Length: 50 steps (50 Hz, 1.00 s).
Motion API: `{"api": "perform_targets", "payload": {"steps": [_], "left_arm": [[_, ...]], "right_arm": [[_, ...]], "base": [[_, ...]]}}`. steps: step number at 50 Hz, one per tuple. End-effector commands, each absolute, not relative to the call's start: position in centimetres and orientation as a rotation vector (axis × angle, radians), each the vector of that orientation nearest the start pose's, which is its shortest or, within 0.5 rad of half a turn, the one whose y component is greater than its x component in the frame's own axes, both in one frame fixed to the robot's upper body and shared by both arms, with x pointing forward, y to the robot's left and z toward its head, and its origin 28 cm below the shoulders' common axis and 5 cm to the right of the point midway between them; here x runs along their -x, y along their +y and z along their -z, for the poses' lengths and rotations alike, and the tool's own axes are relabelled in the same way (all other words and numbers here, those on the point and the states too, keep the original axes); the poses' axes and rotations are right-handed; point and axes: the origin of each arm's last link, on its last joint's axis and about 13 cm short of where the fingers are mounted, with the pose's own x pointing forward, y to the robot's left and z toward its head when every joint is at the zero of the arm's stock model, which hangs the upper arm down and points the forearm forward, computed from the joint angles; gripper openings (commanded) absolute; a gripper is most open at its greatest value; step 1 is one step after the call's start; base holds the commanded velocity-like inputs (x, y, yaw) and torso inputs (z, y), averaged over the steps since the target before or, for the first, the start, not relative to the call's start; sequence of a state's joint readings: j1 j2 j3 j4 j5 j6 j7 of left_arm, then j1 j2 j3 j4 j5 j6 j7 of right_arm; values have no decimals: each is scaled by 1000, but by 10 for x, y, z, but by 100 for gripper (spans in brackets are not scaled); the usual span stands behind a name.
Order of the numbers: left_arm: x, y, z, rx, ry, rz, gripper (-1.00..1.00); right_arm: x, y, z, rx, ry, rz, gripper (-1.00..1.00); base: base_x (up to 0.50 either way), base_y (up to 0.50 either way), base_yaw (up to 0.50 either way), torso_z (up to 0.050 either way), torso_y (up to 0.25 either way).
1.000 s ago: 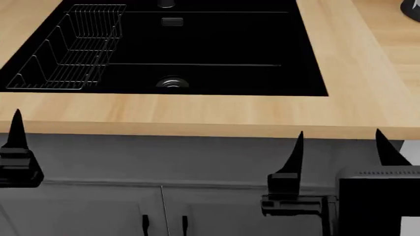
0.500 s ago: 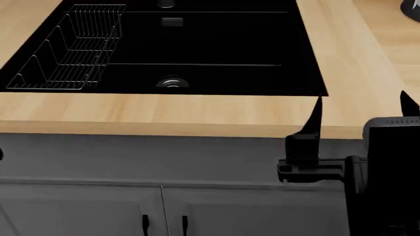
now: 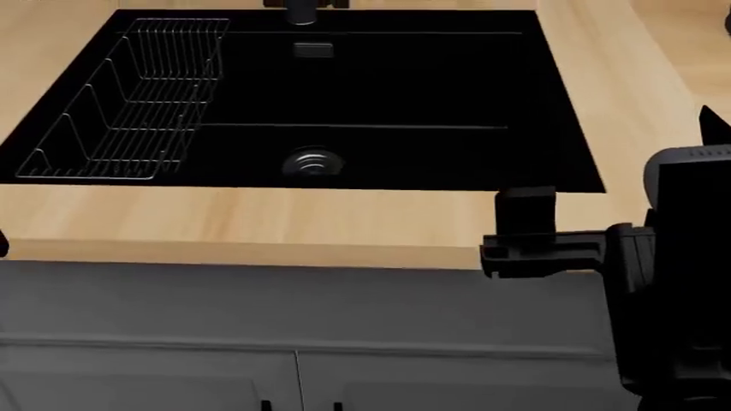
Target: Pick the cherry from the counter and place it in the sink
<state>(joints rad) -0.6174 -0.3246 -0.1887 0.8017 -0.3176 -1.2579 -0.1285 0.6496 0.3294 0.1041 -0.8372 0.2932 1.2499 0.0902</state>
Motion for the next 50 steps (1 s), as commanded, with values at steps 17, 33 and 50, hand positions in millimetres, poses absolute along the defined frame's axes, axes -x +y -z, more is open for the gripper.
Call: {"api": "perform_targets", "payload": {"steps": [17, 33, 50], "left_arm": [[-224, 272, -231, -95, -183, -135, 100], [-225, 272, -231, -94, -177, -136, 100], [-224, 274, -228, -83, -171, -140, 100]], "right_arm": [[-226, -151, -238, 132, -247, 50, 100], [-224, -151, -237, 96, -263, 34, 100], [-223, -152, -235, 101, -246, 46, 100]], "base": [[211, 323, 0, 0, 0], [392, 161, 0, 0, 0], [448, 0, 0, 0, 1]]}}
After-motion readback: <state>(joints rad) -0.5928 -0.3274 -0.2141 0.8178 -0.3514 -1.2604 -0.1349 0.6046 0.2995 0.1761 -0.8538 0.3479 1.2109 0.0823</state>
